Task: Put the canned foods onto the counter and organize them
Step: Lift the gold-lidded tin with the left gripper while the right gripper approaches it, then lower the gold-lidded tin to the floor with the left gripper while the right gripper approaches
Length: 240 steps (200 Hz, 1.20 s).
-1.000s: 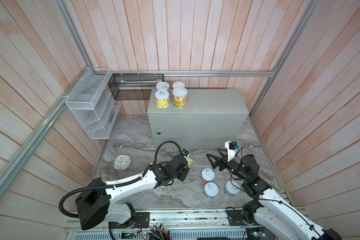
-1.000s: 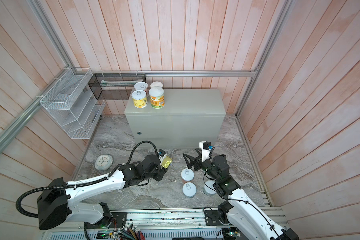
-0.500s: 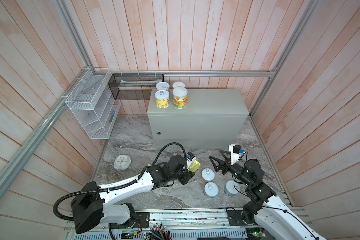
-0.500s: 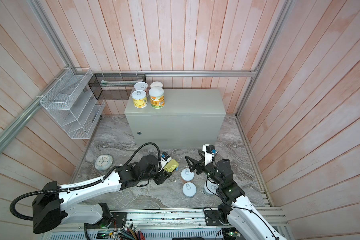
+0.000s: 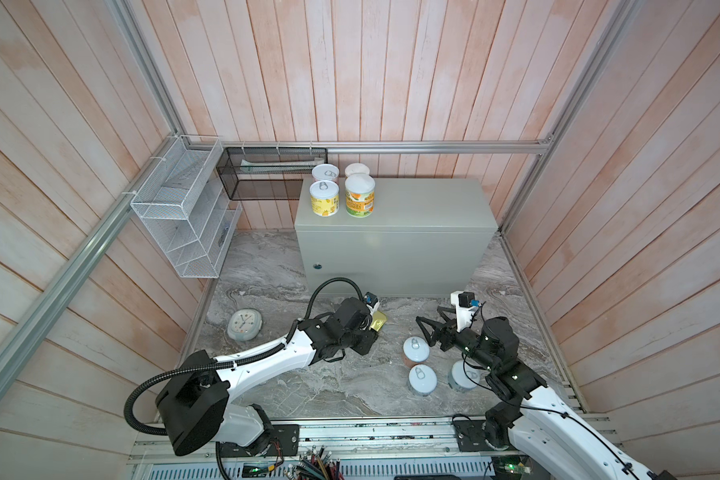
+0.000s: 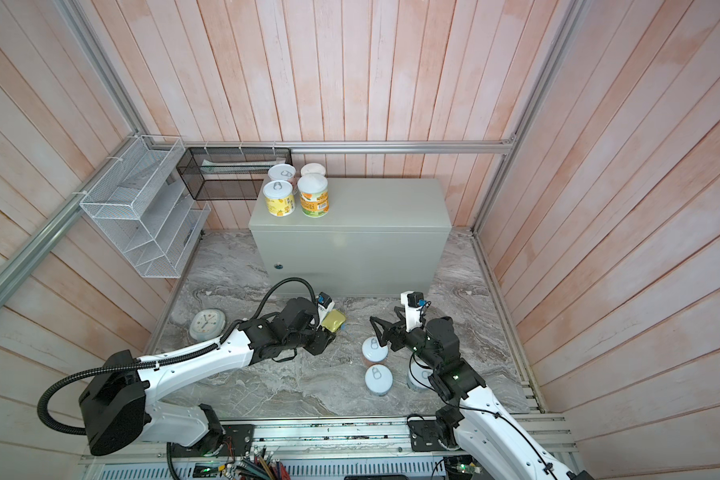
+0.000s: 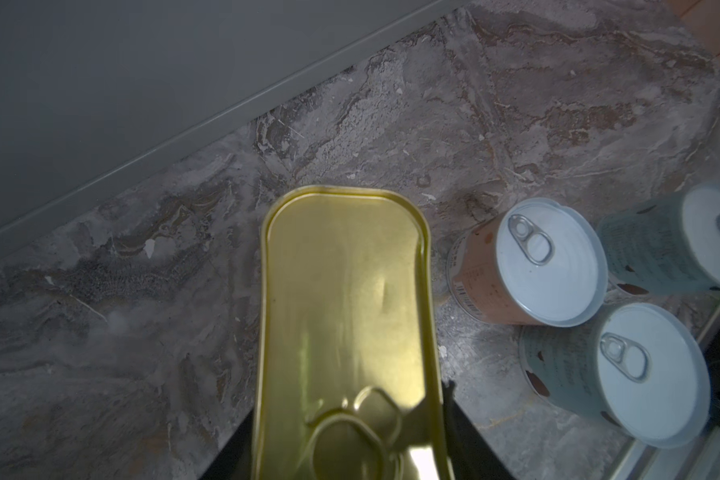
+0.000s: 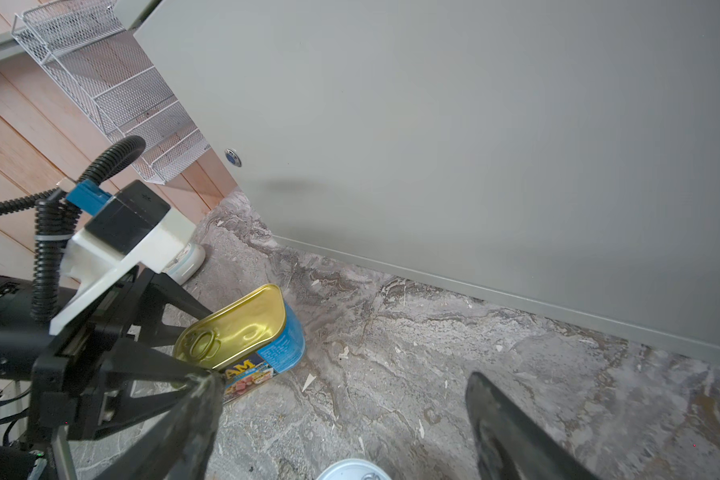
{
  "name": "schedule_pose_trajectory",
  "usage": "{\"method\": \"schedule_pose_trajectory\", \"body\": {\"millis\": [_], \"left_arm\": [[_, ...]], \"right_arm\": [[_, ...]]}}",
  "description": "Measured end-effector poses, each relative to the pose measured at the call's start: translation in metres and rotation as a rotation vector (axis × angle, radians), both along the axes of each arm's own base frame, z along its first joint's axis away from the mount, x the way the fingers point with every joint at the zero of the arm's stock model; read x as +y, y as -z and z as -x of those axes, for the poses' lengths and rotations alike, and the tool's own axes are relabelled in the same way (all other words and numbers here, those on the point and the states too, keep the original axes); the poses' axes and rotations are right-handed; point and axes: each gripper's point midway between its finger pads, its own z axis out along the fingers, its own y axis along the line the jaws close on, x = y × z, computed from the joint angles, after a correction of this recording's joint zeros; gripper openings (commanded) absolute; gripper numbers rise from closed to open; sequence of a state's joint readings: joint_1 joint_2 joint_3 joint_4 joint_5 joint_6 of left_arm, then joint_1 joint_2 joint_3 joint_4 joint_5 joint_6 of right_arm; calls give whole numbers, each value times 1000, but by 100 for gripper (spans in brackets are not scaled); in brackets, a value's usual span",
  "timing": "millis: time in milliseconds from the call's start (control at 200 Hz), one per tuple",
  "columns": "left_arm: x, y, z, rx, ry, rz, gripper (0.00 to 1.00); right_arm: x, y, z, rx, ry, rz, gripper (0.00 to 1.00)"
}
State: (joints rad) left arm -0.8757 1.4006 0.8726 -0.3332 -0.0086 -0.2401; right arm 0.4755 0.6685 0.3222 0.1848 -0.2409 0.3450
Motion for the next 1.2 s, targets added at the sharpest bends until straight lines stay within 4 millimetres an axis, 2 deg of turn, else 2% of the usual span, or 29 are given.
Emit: {"method": "schedule_pose_trajectory", "body": {"millis": [190, 350, 435, 550, 615, 715, 855, 1055, 1125, 1200], "left_arm": [[14, 18, 3, 73, -77, -6, 48], [29, 35, -5, 152, -214, 8, 48], [32, 44, -5, 193, -274, 25, 48], [29, 52, -5, 240, -333, 53, 46], [26, 55, -8, 257, -363, 72, 46], [22, 55, -13, 264, -400, 108, 48], [19, 55, -17, 275, -443, 141, 62], [13, 57, -18, 300, -456, 152, 62], [6, 56, -22, 307, -448, 158, 69], [-1, 54, -26, 310, -439, 166, 69]], "right_arm": [[8, 9, 3, 27, -26, 15, 89], [29, 16, 18, 29, -83, 28, 88], [37, 29, 28, 34, -105, 27, 88], [43, 51, 41, 54, -116, 49, 88], [46, 57, 44, 55, -111, 62, 88], [47, 56, 41, 44, -89, 63, 87], [48, 56, 38, 35, -70, 67, 87], [52, 62, 38, 39, -64, 85, 87], [53, 64, 39, 42, -64, 93, 86], [53, 66, 40, 44, -64, 99, 86]]}}
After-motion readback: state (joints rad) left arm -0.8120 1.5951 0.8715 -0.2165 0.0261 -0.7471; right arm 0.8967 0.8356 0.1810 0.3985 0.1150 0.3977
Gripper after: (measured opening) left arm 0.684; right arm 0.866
